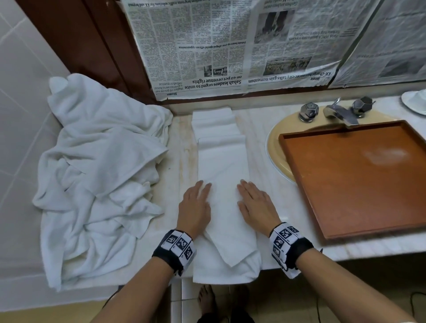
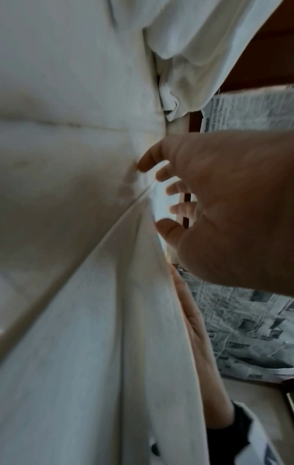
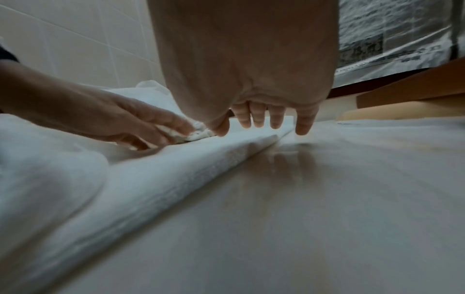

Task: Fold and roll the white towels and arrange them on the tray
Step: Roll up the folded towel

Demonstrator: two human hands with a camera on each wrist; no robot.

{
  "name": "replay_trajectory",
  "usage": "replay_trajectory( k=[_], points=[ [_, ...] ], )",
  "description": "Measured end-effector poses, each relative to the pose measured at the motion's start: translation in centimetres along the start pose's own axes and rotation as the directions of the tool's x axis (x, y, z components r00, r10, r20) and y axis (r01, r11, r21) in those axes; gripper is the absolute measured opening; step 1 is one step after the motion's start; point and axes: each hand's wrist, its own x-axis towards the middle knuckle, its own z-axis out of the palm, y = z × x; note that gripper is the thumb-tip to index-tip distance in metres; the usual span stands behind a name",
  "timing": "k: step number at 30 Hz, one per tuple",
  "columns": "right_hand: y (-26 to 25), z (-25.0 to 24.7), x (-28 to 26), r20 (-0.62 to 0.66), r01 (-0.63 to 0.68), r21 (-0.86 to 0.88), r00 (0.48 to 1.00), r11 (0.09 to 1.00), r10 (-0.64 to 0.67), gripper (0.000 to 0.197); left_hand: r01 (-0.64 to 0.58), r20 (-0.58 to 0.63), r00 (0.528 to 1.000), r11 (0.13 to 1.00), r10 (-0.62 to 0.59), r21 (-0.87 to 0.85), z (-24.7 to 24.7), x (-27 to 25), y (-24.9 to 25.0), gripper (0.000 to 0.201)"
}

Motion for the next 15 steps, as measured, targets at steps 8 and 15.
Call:
replay_trajectory(
  k=[8, 15],
  points=[
    [0.9, -0.4, 3.9, 0.204, 0.009, -0.098, 0.979, 0.995, 0.011, 0.061, 0.010, 0.191, 0.980, 0.965, -0.061, 0.260, 1.0, 4.6, 0.0, 0.061],
    [2.7, -2.1, 10.1, 0.241, -0.017, -0.113, 0.969, 0.993, 0.044, 0.059, 0.073, 0.149, 0.983, 0.970, -0.109, 0.233, 0.6, 9.6, 0.3, 0.074]
  ],
)
